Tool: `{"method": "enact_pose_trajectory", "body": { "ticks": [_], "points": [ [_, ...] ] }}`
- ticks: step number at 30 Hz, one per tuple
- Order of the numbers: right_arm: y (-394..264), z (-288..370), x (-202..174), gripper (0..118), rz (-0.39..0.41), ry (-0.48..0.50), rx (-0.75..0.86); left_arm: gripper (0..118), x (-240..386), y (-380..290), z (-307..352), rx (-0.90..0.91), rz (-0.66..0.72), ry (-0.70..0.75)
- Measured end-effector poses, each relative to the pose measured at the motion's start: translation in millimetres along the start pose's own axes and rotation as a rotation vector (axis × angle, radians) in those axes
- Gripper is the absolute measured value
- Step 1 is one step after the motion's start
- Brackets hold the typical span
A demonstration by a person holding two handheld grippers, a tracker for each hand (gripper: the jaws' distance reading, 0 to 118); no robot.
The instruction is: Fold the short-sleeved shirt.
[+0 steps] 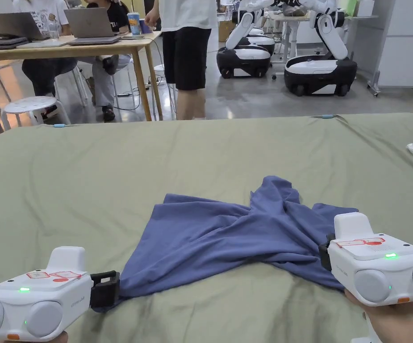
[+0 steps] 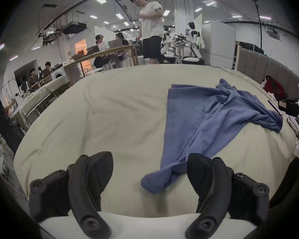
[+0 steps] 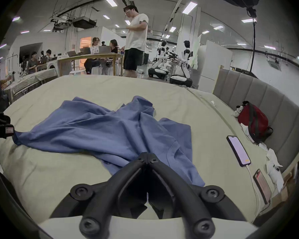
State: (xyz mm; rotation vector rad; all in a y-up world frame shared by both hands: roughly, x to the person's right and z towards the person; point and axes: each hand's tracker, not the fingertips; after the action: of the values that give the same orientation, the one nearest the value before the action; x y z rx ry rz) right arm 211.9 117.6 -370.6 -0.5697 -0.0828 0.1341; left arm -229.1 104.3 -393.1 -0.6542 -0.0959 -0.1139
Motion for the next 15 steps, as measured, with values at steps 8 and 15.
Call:
{"method": "enact_pose_trajectory", "body": {
  "ticks": [8,15],
  "points": [
    [-3.7,-10.5,-7.0,0,0.015,0.011,-0.02,89,4.2,-14.7,-12.6,-0.071,-0.044,-0.04],
    [-2.7,-5.9,-9.3,0,0.02,0.011,-0.028,32,10.3,-16.2,-29.4,-0.09,-0.052,-0.036]
  ]
}}
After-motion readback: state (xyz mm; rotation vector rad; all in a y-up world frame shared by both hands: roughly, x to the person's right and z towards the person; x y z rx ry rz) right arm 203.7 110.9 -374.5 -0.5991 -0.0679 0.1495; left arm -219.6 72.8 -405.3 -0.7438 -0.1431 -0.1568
